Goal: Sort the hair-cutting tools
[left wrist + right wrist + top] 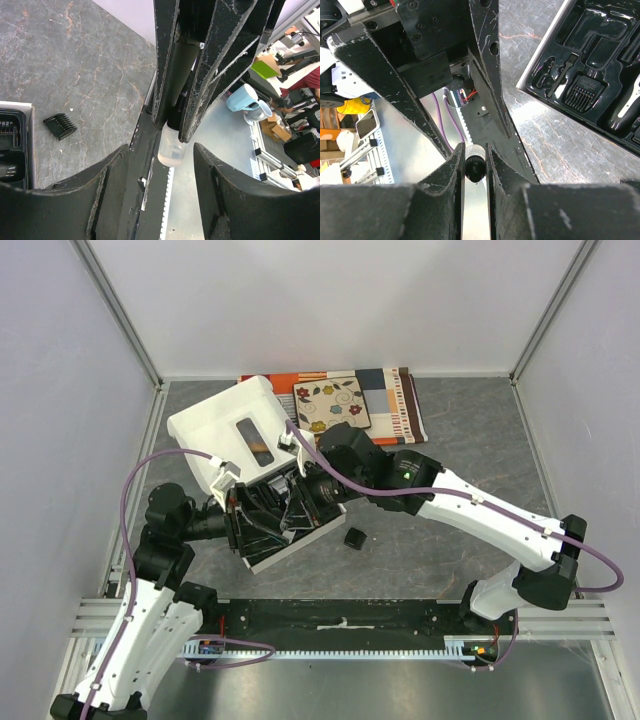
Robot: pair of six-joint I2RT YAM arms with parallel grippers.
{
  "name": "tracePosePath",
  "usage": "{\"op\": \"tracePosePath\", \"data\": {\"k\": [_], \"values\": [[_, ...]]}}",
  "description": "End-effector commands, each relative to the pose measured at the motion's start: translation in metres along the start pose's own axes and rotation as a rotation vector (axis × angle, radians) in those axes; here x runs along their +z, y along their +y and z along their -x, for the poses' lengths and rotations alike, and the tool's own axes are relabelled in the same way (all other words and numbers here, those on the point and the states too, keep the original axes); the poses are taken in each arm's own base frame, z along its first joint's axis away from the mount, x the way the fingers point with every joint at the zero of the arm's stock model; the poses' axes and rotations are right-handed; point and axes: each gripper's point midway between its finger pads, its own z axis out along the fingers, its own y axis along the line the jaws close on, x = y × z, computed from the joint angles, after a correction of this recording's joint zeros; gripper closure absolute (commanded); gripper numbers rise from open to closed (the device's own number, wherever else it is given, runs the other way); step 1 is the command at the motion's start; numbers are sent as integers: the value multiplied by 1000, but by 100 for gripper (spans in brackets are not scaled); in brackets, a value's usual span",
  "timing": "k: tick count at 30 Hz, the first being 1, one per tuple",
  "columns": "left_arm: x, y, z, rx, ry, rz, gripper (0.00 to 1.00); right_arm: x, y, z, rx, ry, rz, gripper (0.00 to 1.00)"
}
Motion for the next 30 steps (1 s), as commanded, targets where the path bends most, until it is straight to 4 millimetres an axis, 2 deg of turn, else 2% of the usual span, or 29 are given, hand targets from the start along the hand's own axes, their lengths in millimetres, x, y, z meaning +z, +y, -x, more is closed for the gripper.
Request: {"op": "tracePosePath", "data": {"k": [1, 8, 13, 18, 20, 22, 25, 27, 28, 30], "values": [[-1, -10, 8, 66, -2, -28, 40, -15, 24, 25, -36, -87, 55, 99], [-1, -12, 9, 61, -2, -31, 46, -6, 28, 24, -42, -76, 68, 99], [-1, -14, 11, 68, -4, -36, 55, -3, 29, 22, -46, -74, 69, 98], [-1, -18, 15, 79, -5, -47, 56, 1, 30, 18, -48, -62, 71, 98], [-1, -19, 15, 82, -4, -50, 61, 1, 29, 19, -47, -67, 68, 98], [-1, -19, 15, 85, -4, -53, 74, 1, 30, 18, -49, -66, 71, 98], [-2, -20, 16, 86, -10, -46, 98, 3, 28, 18, -46, -64, 62, 96], [-2, -19, 16, 88, -15, -40, 98, 3, 26, 18, -49, -69, 55, 88], [-2, -18, 16, 88, -16, -37, 98, 2, 25, 19, -51, -73, 47, 79], [-2, -16, 17, 77, -19, -21, 98, 0, 23, 23, -48, -91, 23, 71]]}}
